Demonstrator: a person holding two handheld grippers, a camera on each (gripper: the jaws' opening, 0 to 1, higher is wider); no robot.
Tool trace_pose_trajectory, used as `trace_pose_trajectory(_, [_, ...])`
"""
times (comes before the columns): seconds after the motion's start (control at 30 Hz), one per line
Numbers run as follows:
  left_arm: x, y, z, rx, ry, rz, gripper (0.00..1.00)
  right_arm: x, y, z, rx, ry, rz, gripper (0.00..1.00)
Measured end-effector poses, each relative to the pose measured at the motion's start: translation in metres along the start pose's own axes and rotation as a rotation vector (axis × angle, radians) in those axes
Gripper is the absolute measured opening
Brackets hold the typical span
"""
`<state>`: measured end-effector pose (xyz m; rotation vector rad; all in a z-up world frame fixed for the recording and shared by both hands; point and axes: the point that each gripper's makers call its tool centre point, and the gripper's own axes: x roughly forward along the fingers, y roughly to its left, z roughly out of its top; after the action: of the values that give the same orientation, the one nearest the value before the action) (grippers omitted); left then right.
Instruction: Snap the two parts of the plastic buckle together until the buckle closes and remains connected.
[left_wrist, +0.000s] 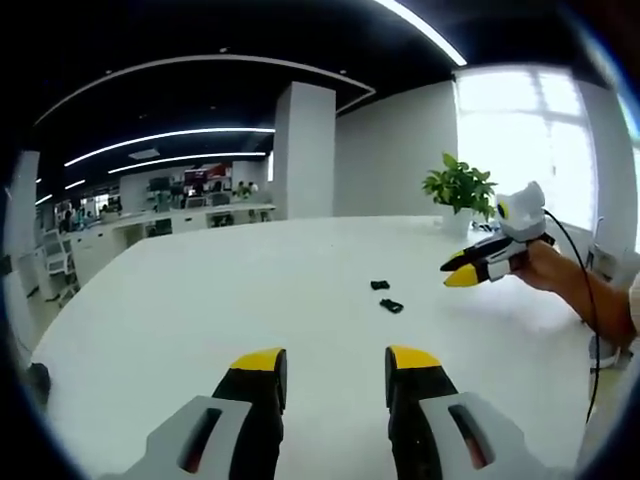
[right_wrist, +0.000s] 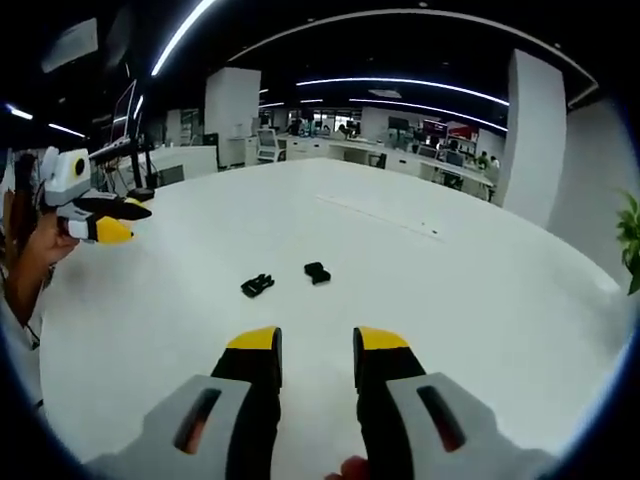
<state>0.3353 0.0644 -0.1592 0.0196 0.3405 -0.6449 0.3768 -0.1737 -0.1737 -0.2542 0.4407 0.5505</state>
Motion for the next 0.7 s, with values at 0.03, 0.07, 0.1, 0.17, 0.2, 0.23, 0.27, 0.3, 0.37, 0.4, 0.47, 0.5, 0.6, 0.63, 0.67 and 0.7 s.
trace_pose_trajectory(0.03, [0.001, -0.001, 0.001, 0.002, 0.001, -0.001, 0.39, 0.002, 0.0, 0.0, -0.001, 0.001, 0.003, 0.28])
trace_pose_trajectory(0.07, [0.001, -0.001, 0.001, 0.002, 0.0, 0.0, 0.39, 0.003, 0.0, 0.001, -0.002, 0.001, 0.004, 0.28])
trace_pose_trajectory(0.1, [0.002, -0.002, 0.002, 0.002, -0.003, -0.001, 0.39, 0.005, 0.0, 0.001, -0.005, 0.003, 0.007, 0.28])
trace_pose_trajectory(0.17, [0.002, -0.002, 0.003, 0.002, -0.004, -0.001, 0.39, 0.01, 0.0, 0.0, -0.011, 0.012, 0.012, 0.28])
trace_pose_trajectory(0.2, [0.002, -0.002, 0.003, 0.004, -0.005, -0.001, 0.39, 0.012, 0.001, 0.001, -0.016, 0.016, 0.016, 0.28])
trace_pose_trajectory(0.23, [0.002, -0.003, 0.003, 0.004, -0.006, -0.001, 0.39, 0.013, 0.001, 0.001, -0.019, 0.019, 0.017, 0.28])
trace_pose_trajectory(0.27, [0.003, -0.003, 0.003, 0.004, -0.005, -0.001, 0.39, 0.014, 0.002, 0.001, -0.023, 0.021, 0.019, 0.28])
trace_pose_trajectory(0.3, [0.003, -0.002, 0.002, 0.004, -0.001, 0.0, 0.39, 0.015, 0.002, 0.002, -0.025, 0.022, 0.021, 0.28])
trace_pose_trajectory(0.37, [0.003, -0.002, -0.001, 0.001, 0.008, 0.0, 0.39, 0.017, 0.002, 0.002, -0.027, 0.024, 0.025, 0.28])
trace_pose_trajectory(0.4, [0.004, -0.001, -0.002, -0.002, 0.012, 0.001, 0.39, 0.018, 0.002, 0.002, -0.027, 0.024, 0.026, 0.28])
trace_pose_trajectory(0.47, [0.004, -0.001, -0.004, -0.004, 0.017, 0.001, 0.39, 0.02, 0.001, 0.003, -0.029, 0.026, 0.03, 0.28])
trace_pose_trajectory(0.5, [0.004, -0.001, -0.005, -0.004, 0.018, 0.001, 0.39, 0.022, 0.001, 0.003, -0.03, 0.028, 0.031, 0.28])
trace_pose_trajectory(0.6, [0.004, -0.002, -0.005, -0.005, 0.016, -0.002, 0.39, 0.027, 0.001, 0.002, -0.037, 0.04, 0.031, 0.29])
trace_pose_trajectory(0.63, [0.004, -0.002, -0.005, -0.005, 0.016, -0.003, 0.39, 0.028, 0.001, 0.001, -0.038, 0.041, 0.032, 0.29])
trace_pose_trajectory(0.67, [0.004, -0.002, -0.005, -0.005, 0.017, -0.003, 0.39, 0.03, 0.001, 0.001, -0.041, 0.046, 0.033, 0.29])
trace_pose_trajectory(0.7, [0.004, -0.002, -0.006, -0.005, 0.019, -0.003, 0.39, 0.031, 0.001, 0.001, -0.044, 0.049, 0.035, 0.29])
